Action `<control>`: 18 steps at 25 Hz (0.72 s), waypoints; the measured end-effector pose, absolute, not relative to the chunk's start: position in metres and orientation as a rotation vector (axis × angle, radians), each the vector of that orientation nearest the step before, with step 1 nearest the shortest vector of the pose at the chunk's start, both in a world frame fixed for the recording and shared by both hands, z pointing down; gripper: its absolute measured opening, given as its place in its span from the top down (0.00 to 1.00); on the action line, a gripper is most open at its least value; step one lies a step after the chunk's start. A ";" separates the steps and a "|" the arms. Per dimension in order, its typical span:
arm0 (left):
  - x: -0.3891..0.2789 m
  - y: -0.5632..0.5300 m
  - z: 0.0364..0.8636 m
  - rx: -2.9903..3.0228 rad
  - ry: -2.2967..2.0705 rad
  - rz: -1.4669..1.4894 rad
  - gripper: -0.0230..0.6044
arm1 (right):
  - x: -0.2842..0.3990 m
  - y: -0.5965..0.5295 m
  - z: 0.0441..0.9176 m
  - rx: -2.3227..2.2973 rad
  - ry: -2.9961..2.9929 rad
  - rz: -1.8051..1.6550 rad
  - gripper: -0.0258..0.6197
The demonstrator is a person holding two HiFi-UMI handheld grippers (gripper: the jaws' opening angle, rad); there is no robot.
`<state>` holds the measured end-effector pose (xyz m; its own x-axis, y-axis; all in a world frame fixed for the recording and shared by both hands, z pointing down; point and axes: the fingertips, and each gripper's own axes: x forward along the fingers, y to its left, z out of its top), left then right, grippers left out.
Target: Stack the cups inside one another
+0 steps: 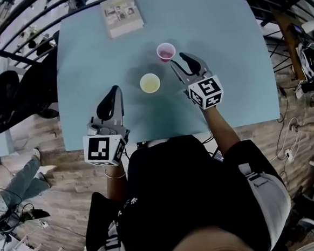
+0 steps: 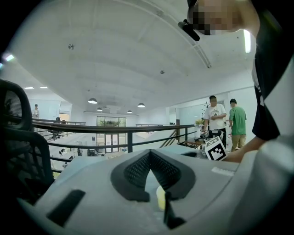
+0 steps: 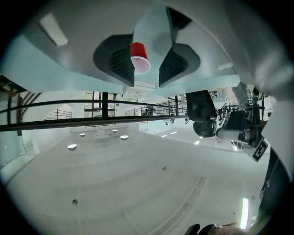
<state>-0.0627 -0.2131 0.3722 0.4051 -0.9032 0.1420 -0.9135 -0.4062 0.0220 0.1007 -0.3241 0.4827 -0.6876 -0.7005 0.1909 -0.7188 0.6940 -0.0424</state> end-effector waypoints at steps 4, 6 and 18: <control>-0.066 -0.214 0.373 2.527 -1.687 0.174 0.99 | 0.095 -0.339 0.502 1.118 -2.696 0.177 0.64; -0.069 -0.212 0.374 2.504 -1.703 0.179 0.99 | 0.093 -0.344 0.512 1.094 -2.672 0.181 0.60; -0.094 -0.201 0.389 2.384 -1.788 0.212 0.99 | 0.075 -0.380 0.553 1.028 -2.573 0.201 0.39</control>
